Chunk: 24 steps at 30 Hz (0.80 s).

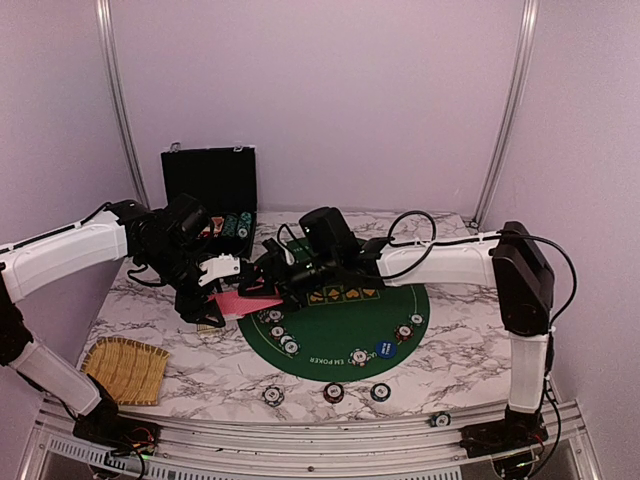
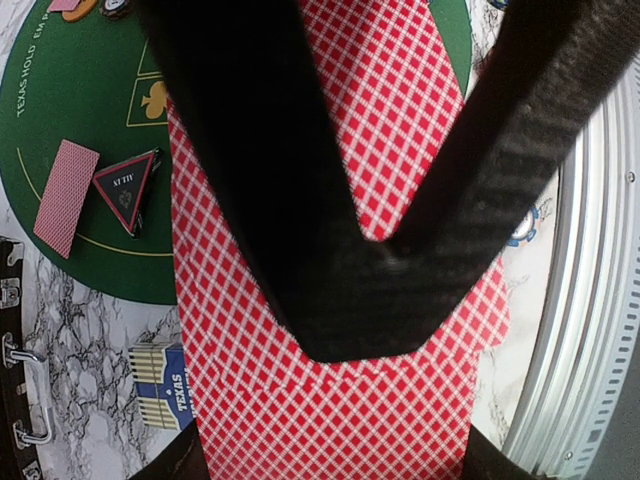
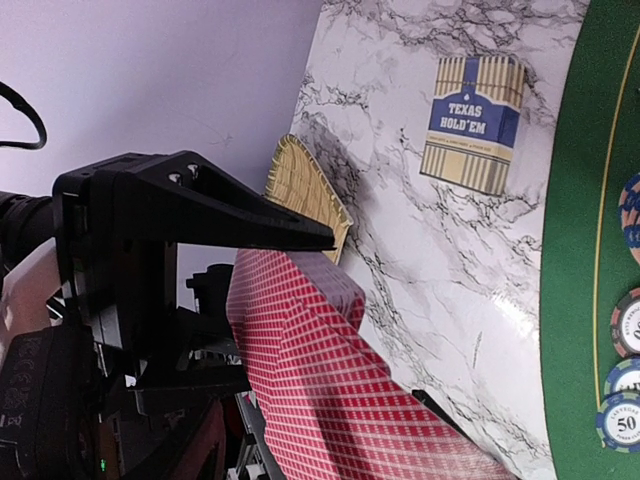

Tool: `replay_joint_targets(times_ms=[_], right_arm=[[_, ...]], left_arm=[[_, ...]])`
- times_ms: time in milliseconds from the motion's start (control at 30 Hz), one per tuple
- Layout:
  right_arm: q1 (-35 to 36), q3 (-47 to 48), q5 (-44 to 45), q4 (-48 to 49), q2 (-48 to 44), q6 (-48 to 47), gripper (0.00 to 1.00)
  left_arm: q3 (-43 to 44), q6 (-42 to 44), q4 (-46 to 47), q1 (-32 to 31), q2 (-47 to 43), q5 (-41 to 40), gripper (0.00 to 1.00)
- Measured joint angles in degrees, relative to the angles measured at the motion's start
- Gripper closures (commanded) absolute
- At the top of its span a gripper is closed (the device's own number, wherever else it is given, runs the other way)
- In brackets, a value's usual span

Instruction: Distribute texas hold em gaming equipment

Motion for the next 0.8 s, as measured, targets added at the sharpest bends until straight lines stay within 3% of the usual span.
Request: replay_joint_targets(times_ms=[467, 800], right_arm=[[0.11, 2.54, -0.04, -1.11, 0.94, 0.0, 0.4], [0.28, 4.07, -0.24, -2.03, 2.08, -0.39, 0.37]], left_arm=[[0.0, 0.02, 0.0, 0.04, -0.17, 0.46, 0.66], [0.0, -0.02, 0.0, 0.04, -0.22, 0.87, 0.85]])
